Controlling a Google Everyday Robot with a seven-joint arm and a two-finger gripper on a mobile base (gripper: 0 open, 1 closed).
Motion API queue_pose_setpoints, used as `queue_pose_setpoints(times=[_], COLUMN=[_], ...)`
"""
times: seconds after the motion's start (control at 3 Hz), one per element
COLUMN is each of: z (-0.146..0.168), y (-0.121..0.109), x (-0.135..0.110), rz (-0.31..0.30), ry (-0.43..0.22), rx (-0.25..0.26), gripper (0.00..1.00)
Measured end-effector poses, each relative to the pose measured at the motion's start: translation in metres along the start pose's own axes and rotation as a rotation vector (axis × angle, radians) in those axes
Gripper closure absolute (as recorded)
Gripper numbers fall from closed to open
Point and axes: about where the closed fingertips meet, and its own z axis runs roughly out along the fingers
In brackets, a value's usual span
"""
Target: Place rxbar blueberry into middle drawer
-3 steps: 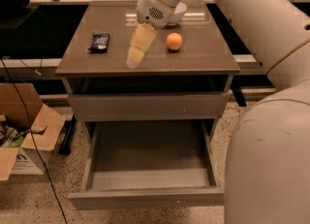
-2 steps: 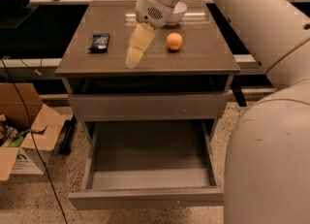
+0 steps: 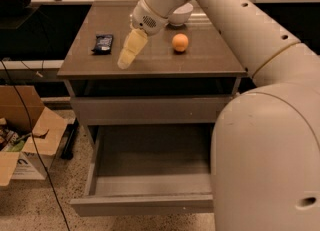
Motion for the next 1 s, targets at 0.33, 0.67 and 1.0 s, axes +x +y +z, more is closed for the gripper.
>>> queue_pose_setpoints(times=[0.33,0.67,1.0], z=[0.02,0.041,0.059], y=[-0.029,-0.058,-0.08], x=[-0.01,-0.021,-0.03], rz=[0.007,0.014,0.026], ry=[-0.07,-0.135,-0.181], rx=[0.028,0.057,0.077], gripper=[0.0,0.0,0.0])
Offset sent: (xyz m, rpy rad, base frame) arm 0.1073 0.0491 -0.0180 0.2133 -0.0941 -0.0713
